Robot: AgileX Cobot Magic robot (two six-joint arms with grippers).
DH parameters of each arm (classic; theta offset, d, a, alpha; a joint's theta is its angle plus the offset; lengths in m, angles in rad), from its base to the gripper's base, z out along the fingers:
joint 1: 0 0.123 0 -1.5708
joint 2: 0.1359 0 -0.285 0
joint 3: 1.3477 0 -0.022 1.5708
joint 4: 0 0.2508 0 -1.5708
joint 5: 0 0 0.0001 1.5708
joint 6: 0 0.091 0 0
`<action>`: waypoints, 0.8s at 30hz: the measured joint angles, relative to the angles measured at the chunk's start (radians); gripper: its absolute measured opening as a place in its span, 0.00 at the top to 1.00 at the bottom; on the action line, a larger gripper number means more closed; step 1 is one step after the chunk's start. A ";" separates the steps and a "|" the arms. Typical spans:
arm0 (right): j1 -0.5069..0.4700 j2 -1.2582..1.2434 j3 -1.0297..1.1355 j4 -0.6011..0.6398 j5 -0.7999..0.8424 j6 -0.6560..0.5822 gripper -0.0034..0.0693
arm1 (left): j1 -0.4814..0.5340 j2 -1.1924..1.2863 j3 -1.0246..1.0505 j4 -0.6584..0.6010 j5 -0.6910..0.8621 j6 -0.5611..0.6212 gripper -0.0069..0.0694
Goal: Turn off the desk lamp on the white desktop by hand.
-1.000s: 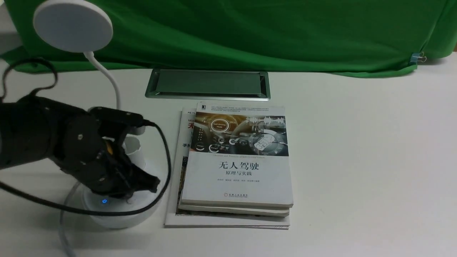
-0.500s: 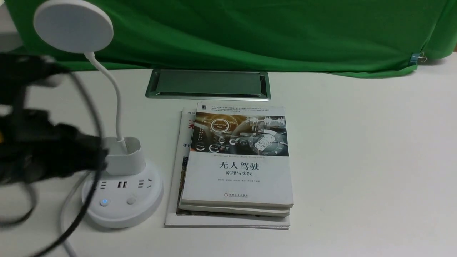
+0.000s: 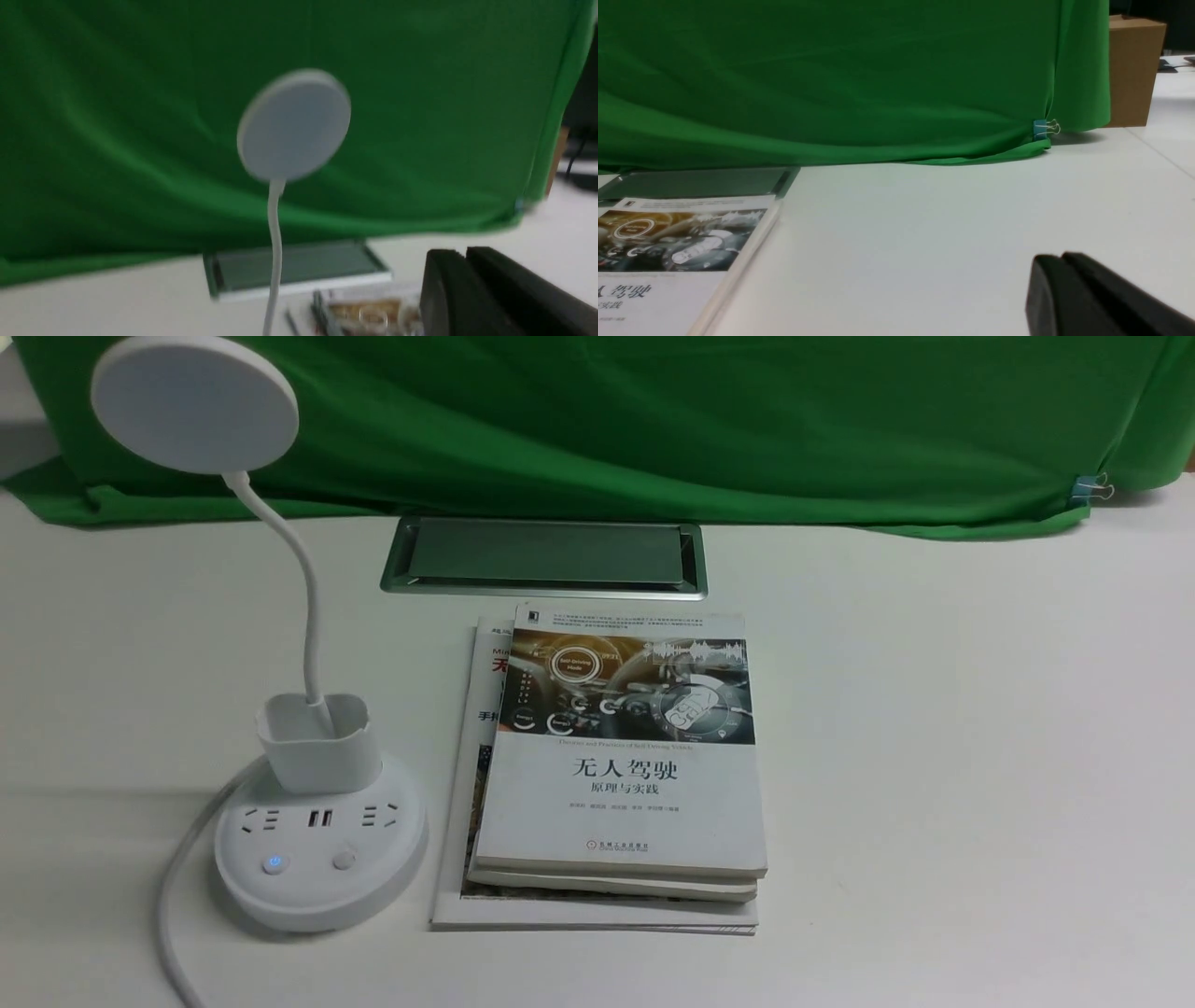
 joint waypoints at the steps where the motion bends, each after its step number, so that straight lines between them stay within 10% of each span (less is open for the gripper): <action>1: 0.000 0.000 0.000 0.000 0.000 0.000 0.90 | 0.000 -0.014 0.000 0.000 0.000 0.000 0.88; 24: 0.000 0.000 0.000 0.000 0.001 0.000 0.90 | 0.154 -0.131 0.469 0.078 0.016 0.046 0.88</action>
